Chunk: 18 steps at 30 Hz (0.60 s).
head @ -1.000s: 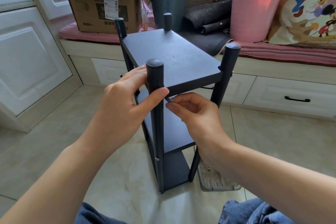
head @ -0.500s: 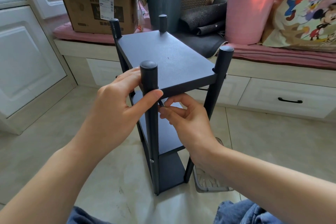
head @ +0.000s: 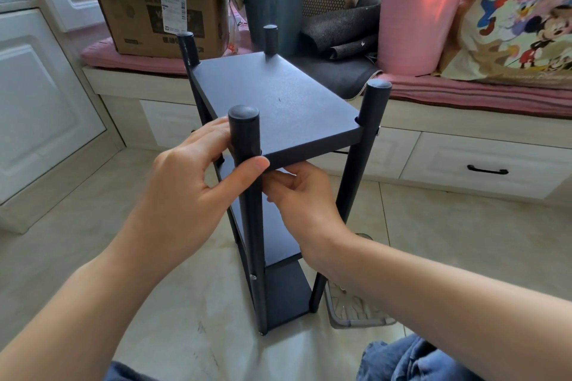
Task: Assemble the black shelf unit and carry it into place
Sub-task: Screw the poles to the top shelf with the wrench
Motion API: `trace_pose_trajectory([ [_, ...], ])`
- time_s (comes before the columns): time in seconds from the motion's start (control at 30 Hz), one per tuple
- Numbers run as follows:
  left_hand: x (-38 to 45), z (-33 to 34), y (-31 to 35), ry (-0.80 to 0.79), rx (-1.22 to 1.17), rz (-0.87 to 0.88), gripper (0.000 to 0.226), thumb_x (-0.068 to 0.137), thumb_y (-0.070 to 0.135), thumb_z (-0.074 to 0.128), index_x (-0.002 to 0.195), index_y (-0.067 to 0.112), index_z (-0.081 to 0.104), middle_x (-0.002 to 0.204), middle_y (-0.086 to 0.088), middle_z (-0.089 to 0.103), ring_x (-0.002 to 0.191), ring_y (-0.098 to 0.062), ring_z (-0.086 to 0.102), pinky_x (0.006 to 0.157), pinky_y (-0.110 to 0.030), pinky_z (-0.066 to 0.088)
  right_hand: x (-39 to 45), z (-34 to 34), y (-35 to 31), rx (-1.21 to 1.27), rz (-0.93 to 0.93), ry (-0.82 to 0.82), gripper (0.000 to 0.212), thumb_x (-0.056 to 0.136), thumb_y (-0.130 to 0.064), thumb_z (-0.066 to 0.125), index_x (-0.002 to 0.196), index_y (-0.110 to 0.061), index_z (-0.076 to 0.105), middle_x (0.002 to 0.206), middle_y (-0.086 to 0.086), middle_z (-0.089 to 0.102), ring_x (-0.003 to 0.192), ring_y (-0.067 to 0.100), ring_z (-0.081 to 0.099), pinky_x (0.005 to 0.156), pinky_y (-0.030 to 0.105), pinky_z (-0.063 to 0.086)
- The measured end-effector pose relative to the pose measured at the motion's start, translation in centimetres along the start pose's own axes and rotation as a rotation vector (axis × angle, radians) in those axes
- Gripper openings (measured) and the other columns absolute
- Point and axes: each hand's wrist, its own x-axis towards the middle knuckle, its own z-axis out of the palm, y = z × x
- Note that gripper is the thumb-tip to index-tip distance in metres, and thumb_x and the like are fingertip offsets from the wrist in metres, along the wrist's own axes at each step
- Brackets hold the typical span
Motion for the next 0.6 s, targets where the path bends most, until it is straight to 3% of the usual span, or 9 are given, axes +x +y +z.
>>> trace_pose_trajectory([
  [0.1,0.0,0.1,-0.1,0.001,0.007,0.006,0.026,0.087,0.044,0.065,0.109,0.055,0.057,0.123,0.040,0.056,0.119,0.014,0.054,0.100,-0.005,0.038,0.1,0.2,0.1,-0.014,0.016,0.003,0.027,0.094,-0.012,0.062,0.080,-0.035,0.065,0.069,-0.028,0.069,0.067,-0.015,0.063,0.060,0.002,0.046],
  [0.27,-0.1,0.1,-0.1,0.004,0.016,-0.006,0.029,0.089,0.045,0.069,0.115,0.051,0.057,0.128,0.033,0.056,0.122,0.014,0.052,0.099,-0.002,0.035,-0.2,-0.8,0.7,-0.068,0.113,-0.012,0.009,0.091,-0.022,0.068,0.092,-0.031,0.070,0.082,-0.020,0.074,0.081,-0.006,0.068,0.084,0.023,0.052],
  [0.33,0.0,0.1,-0.1,0.001,0.036,-0.006,0.033,0.084,0.047,0.061,0.117,0.046,0.058,0.129,0.030,0.056,0.125,0.016,0.048,0.098,0.002,0.031,-0.7,-1.8,0.7,-0.107,0.114,-0.008,0.005,0.089,-0.024,0.071,0.094,-0.026,0.071,0.085,-0.017,0.075,0.083,-0.003,0.067,0.084,0.029,0.053],
  [0.47,0.1,0.2,-0.3,0.008,0.077,-0.021,0.048,0.082,0.054,0.057,0.125,0.034,0.062,0.129,0.031,0.053,0.129,0.015,0.044,0.100,0.003,0.027,-2.4,-4.0,0.6,-0.179,0.009,-0.082,0.002,0.092,-0.021,0.066,0.090,-0.021,0.066,0.086,-0.012,0.077,0.089,-0.001,0.069,0.079,0.025,0.046],
  [0.53,0.2,0.2,-0.4,0.005,0.118,-0.036,0.054,0.084,0.058,0.054,0.129,0.030,0.063,0.130,0.030,0.054,0.130,0.008,0.046,0.104,-0.002,0.030,-3.3,-4.8,0.7,-0.220,-0.050,-0.098,0.006,0.092,-0.022,0.068,0.086,-0.022,0.066,0.088,-0.009,0.077,0.092,0.004,0.070,0.076,0.021,0.050],
  [0.6,0.3,0.4,-0.5,0.016,0.172,-0.043,0.051,0.093,0.061,0.052,0.129,0.027,0.064,0.132,0.021,0.058,0.130,0.000,0.047,0.112,-0.021,0.036,-3.8,-5.3,0.5,-0.231,-0.098,-0.076,0.007,0.091,-0.020,0.069,0.084,-0.022,0.068,0.092,-0.007,0.077,0.094,0.007,0.071,0.074,0.022,0.054],
])
